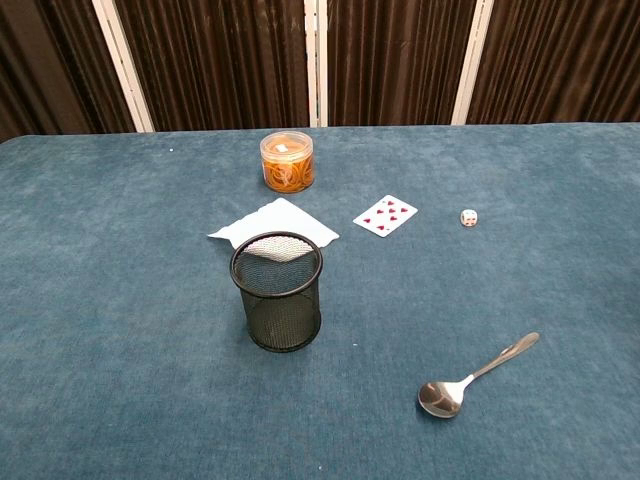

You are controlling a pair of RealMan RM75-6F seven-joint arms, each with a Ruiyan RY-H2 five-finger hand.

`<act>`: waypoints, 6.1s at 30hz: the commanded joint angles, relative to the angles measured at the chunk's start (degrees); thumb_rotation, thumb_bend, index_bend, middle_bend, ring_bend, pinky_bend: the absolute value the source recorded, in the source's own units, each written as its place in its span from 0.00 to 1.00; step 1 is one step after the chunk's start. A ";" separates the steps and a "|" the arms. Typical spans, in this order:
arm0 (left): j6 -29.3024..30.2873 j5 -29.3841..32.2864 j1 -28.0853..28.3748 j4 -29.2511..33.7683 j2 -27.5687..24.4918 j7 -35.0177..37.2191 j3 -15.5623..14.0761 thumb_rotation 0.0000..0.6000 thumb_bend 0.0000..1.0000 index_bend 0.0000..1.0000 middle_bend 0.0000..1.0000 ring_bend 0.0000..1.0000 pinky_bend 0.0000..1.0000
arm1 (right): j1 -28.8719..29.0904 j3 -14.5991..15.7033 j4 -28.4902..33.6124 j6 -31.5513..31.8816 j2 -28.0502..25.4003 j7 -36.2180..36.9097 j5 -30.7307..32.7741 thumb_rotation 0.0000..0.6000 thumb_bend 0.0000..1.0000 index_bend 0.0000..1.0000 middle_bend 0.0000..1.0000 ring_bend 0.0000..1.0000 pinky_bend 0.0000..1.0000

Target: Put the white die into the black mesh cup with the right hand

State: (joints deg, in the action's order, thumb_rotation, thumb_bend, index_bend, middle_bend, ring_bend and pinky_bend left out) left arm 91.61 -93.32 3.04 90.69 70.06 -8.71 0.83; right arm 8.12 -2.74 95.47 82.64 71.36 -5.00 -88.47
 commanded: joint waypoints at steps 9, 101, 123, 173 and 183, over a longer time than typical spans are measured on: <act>0.52 -0.05 -0.21 0.29 -0.34 0.59 0.08 1.00 0.05 0.00 0.00 0.00 0.00 | 0.08 -0.09 0.28 -0.01 -0.23 0.38 -0.06 1.00 0.15 0.00 0.00 0.00 0.00; -7.29 7.24 3.45 -2.26 -0.63 4.82 2.16 1.00 0.05 0.00 0.00 0.00 0.00 | 39.94 -17.43 -51.11 -43.21 34.10 -0.10 38.74 1.00 0.37 0.61 0.22 0.00 0.00; -6.65 5.97 3.61 -1.36 -0.19 2.57 1.54 1.00 0.05 0.00 0.00 0.00 0.00 | 31.57 -18.23 -0.40 -22.37 14.78 -6.65 31.36 1.00 0.37 0.61 0.21 0.00 0.00; -8.64 8.24 4.02 -3.65 0.30 5.52 1.44 1.00 0.05 0.00 0.00 0.00 0.00 | 30.41 -10.03 12.97 -11.55 12.59 -15.99 28.36 1.00 0.21 0.26 0.01 0.00 0.00; -5.38 6.41 2.83 -3.34 0.36 6.36 1.17 1.00 0.05 0.00 0.00 0.00 0.00 | 18.25 0.37 5.96 -0.95 4.92 -7.64 14.28 1.00 0.19 0.06 0.00 0.00 0.00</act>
State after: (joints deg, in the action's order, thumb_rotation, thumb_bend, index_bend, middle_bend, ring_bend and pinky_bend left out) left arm 86.01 -86.71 6.05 87.36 70.38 -2.51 2.12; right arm 29.52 -5.23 103.43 78.81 78.19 -15.41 -71.18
